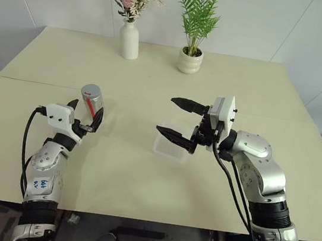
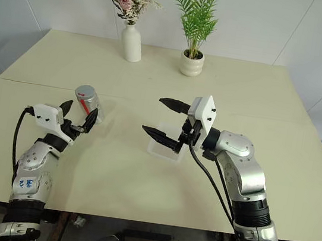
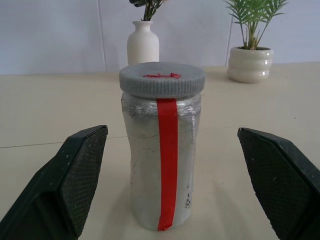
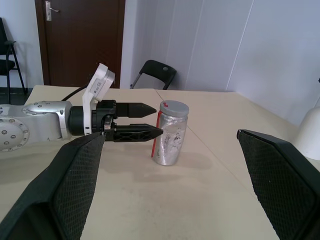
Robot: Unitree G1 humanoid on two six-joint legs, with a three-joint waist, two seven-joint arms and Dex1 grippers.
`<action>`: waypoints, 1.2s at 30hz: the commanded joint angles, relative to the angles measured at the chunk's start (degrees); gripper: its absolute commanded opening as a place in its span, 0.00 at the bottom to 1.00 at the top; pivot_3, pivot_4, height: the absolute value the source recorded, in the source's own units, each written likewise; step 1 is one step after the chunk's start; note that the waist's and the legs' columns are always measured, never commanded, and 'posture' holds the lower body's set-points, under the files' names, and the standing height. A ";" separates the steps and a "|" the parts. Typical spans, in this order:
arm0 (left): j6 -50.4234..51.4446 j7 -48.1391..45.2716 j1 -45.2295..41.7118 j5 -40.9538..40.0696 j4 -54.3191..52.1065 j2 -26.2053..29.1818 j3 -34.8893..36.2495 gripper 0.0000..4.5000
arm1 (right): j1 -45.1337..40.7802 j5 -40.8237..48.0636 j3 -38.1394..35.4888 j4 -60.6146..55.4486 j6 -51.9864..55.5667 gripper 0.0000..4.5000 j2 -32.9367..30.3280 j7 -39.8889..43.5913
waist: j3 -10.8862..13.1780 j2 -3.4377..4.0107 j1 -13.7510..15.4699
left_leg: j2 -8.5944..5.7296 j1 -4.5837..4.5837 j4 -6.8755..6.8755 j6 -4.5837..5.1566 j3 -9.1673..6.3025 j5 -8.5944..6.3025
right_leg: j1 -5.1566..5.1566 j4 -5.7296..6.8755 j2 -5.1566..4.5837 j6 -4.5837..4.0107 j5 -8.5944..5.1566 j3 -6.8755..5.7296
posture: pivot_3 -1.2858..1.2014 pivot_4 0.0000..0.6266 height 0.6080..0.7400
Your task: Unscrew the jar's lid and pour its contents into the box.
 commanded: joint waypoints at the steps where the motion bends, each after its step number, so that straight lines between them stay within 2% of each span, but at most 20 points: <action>1: -2.58 0.88 -2.43 1.13 1.82 0.50 -0.37 0.99 | 0.48 0.34 -0.95 -1.91 -1.19 1.00 0.19 -0.64 | 0.00 0.00 0.06 | 0.00 0.00 0.00 0.00 -0.01 0.00 | 0.00 0.00 0.01 0.00 0.00 -0.01 | 0.52 0.24 1.00; 11: -5.94 1.59 -9.01 2.74 11.04 0.90 -1.91 0.99 | 2.57 0.43 -1.08 -3.97 -0.08 1.00 -0.58 -1.78 | 0.00 0.00 -0.06 | 0.01 -0.01 -0.02 0.00 0.03 0.00 | -0.04 0.00 0.02 0.02 0.00 0.02 | 0.52 0.24 1.00; 36: -9.27 4.55 -12.63 5.42 16.65 1.26 -2.84 0.99 | 5.43 1.16 -1.63 -7.38 1.87 1.00 -0.77 -3.83 | 0.00 -0.01 0.05 | 0.00 -0.01 -0.02 -0.01 0.05 0.00 | -0.03 -0.01 0.01 0.03 0.01 0.02 | 0.52 0.24 1.00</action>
